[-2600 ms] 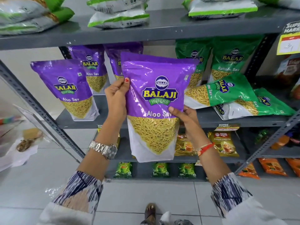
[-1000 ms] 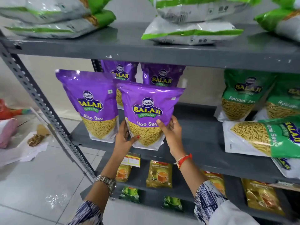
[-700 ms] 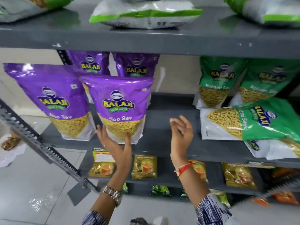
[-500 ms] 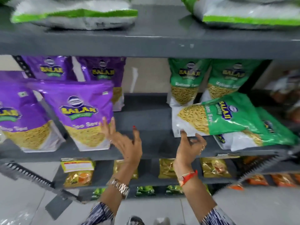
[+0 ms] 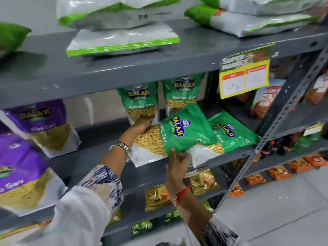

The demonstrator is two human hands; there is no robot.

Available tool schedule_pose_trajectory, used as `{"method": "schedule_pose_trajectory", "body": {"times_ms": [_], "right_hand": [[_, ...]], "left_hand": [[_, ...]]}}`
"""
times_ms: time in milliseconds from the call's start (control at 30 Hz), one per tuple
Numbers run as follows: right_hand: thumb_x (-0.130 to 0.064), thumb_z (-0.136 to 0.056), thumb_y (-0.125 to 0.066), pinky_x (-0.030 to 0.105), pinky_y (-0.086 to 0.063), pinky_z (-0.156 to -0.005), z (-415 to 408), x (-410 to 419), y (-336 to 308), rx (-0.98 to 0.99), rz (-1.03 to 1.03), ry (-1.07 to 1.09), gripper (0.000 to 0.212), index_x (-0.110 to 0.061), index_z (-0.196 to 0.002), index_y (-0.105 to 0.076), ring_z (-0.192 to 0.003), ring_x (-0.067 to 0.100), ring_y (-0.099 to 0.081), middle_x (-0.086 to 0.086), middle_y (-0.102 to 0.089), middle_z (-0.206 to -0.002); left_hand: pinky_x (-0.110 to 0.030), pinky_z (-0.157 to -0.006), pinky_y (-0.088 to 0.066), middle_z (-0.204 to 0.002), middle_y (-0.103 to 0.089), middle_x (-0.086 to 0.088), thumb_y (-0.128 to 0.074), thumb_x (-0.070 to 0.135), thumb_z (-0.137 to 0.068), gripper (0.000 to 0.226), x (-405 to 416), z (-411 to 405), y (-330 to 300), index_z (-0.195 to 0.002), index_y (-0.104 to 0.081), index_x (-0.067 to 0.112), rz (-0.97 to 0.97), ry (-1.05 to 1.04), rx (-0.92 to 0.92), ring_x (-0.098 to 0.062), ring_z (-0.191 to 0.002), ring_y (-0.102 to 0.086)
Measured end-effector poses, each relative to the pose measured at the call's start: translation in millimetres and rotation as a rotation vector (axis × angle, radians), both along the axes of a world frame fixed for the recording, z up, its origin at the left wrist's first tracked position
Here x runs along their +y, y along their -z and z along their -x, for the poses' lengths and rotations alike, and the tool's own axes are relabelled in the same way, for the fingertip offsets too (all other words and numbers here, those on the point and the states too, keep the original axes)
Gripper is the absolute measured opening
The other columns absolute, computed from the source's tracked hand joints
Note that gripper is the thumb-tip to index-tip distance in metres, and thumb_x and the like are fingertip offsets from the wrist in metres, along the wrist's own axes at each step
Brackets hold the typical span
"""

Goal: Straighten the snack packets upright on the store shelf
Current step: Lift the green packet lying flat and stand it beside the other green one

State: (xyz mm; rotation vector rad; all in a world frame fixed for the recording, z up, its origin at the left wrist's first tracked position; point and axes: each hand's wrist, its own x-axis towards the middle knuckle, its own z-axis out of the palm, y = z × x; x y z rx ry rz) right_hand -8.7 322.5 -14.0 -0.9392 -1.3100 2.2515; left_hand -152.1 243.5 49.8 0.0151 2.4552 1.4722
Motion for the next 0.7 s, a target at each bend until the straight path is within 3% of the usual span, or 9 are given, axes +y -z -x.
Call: {"method": "schedule_pose_trajectory", "body": {"times_ms": [67,200,333,433,500,567,633,700], "right_hand": [[-0.016,-0.091,-0.057,0.05,-0.047,-0.095,-0.8,8.7,1.2,-0.025,0.02,-0.052,0.02,-0.024,-0.075,-0.048,-0.092,0.023,-0.055,-0.001,-0.058,-0.085],[-0.012,-0.092,-0.054,0.044,-0.048,-0.088,-5.0,21.3,-0.8,0.01,-0.026,-0.103,0.023,-0.019,-0.072,-0.045,-0.085,0.021,-0.052,0.005,-0.054,-0.082],[-0.012,-0.095,-0.048,0.02,-0.043,-0.067,-18.2,43.6,-1.3,0.174,-0.231,-0.149,0.02,-0.018,-0.077,-0.043,-0.069,0.006,-0.048,-0.003,-0.051,-0.074],[-0.009,-0.096,-0.046,0.012,-0.034,-0.053,-22.8,62.7,-7.1,0.259,-0.423,-0.127,0.017,-0.008,-0.08,-0.039,-0.056,-0.004,-0.042,-0.007,-0.04,-0.065],[-0.006,-0.096,-0.045,0.01,-0.032,-0.049,-27.4,74.3,-13.1,0.318,-0.497,-0.123,0.018,-0.007,-0.079,-0.038,-0.049,-0.005,-0.039,-0.008,-0.034,-0.061],[-0.007,-0.097,-0.044,0.011,-0.029,-0.045,-35.9,87.4,-17.2,0.332,-0.529,-0.129,0.02,-0.01,-0.077,-0.039,-0.045,-0.004,-0.036,-0.007,-0.032,-0.058],[-0.011,-0.097,-0.045,0.011,-0.028,-0.042,-41.3,101.2,-19.9,0.336,-0.521,-0.144,0.018,-0.011,-0.079,-0.041,-0.044,-0.004,-0.036,-0.005,-0.035,-0.059],[-0.015,-0.096,-0.047,0.01,-0.029,-0.043,-45.6,112.4,-25.9,0.323,-0.497,-0.156,0.019,-0.019,-0.078,-0.044,-0.045,-0.004,-0.037,-0.006,-0.041,-0.062]], "left_hand": [[-0.032,-0.1,-0.041,-0.134,-0.052,-0.018,-0.045,0.035,-0.092,0.046,10.4,3.8,-4.1,-0.125,-0.049,0.003,0.091,0.01,-0.098,-0.029,-0.114,-0.054],[-0.033,-0.102,-0.04,-0.13,-0.053,-0.019,-0.048,0.034,-0.091,0.049,26.6,-2.6,-6.7,-0.126,-0.047,-0.001,0.205,-0.04,-0.119,-0.033,-0.117,-0.052],[-0.026,-0.062,-0.044,-0.072,-0.054,-0.015,-0.044,0.007,-0.092,0.008,24.4,-26.7,-3.0,-0.096,-0.051,0.007,0.113,-0.124,-0.1,-0.021,-0.061,-0.051],[-0.009,-0.031,-0.033,-0.032,-0.053,0.002,-0.041,-0.003,-0.091,0.022,18.5,-57.7,1.2,-0.076,-0.054,0.008,-0.159,-0.231,-0.113,-0.001,-0.027,-0.045],[-0.007,-0.032,-0.038,-0.035,-0.06,0.005,-0.043,-0.006,-0.089,0.022,17.4,-80.2,5.2,-0.076,-0.057,0.005,-0.333,-0.247,-0.095,0.002,-0.03,-0.051],[-0.014,-0.045,-0.048,-0.048,-0.068,0.002,-0.044,-0.002,-0.09,0.023,17.1,-99.7,10.0,-0.075,-0.059,0.006,-0.426,-0.278,-0.074,-0.006,-0.043,-0.061],[-0.023,-0.056,-0.043,-0.062,-0.063,-0.007,-0.046,0.006,-0.092,0.021,18.4,-115.2,14.8,-0.076,-0.058,0.01,-0.388,-0.314,-0.051,-0.017,-0.055,-0.054],[-0.026,-0.06,-0.036,-0.068,-0.055,-0.009,-0.047,0.009,-0.092,0.022,20.9,-132.3,19.7,-0.074,-0.058,0.015,-0.349,-0.363,-0.014,-0.018,-0.06,-0.045]]}}
